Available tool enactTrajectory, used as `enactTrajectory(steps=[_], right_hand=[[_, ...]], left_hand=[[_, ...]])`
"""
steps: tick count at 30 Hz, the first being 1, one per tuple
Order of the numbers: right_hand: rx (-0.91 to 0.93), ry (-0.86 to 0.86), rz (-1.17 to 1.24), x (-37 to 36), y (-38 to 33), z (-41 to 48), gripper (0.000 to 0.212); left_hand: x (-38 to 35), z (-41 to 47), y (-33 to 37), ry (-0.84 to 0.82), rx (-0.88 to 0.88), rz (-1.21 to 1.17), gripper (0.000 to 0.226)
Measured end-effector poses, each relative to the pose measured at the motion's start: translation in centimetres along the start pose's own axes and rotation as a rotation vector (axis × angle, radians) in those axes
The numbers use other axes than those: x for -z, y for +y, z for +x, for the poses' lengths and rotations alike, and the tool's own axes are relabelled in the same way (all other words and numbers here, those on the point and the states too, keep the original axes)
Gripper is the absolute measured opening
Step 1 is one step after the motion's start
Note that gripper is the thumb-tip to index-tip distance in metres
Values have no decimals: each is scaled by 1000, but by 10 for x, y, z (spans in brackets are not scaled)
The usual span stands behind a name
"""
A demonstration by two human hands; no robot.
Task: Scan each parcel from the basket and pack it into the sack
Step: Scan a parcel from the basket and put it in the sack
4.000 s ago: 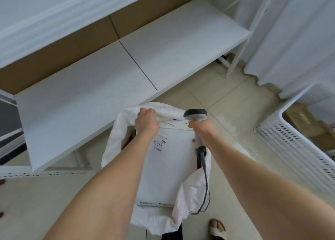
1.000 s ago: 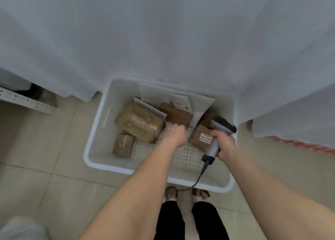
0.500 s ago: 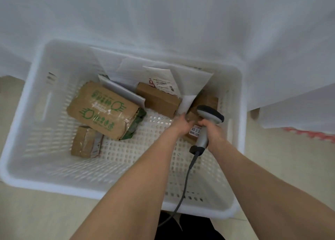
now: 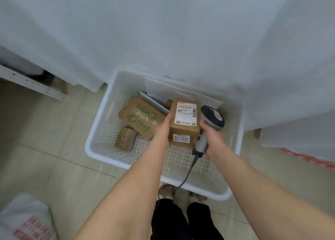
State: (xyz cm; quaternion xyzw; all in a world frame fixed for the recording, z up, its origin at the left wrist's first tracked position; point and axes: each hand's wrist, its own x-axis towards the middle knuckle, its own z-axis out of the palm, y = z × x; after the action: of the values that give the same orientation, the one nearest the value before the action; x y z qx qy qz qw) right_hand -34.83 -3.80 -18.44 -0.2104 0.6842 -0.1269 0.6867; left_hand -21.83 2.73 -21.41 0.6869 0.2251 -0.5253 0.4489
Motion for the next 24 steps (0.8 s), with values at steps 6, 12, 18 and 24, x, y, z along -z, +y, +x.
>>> enactTrajectory(steps=[6, 12, 18, 24], right_hand=[[9, -115, -78, -48, -40, -131, 25], [126, -258, -211, -88, -90, -248, 36], [249, -339, -290, -113, -124, -332, 34], [493, -409, -344, -130, -131, -407, 13]], left_hand=[[71, -130, 78, 17, -195, 55, 51], [138, -254, 144, -45, -195, 69, 19], [177, -337, 179, -92, -264, -52, 50], [222, -378, 190, -9, -451, -167, 59]])
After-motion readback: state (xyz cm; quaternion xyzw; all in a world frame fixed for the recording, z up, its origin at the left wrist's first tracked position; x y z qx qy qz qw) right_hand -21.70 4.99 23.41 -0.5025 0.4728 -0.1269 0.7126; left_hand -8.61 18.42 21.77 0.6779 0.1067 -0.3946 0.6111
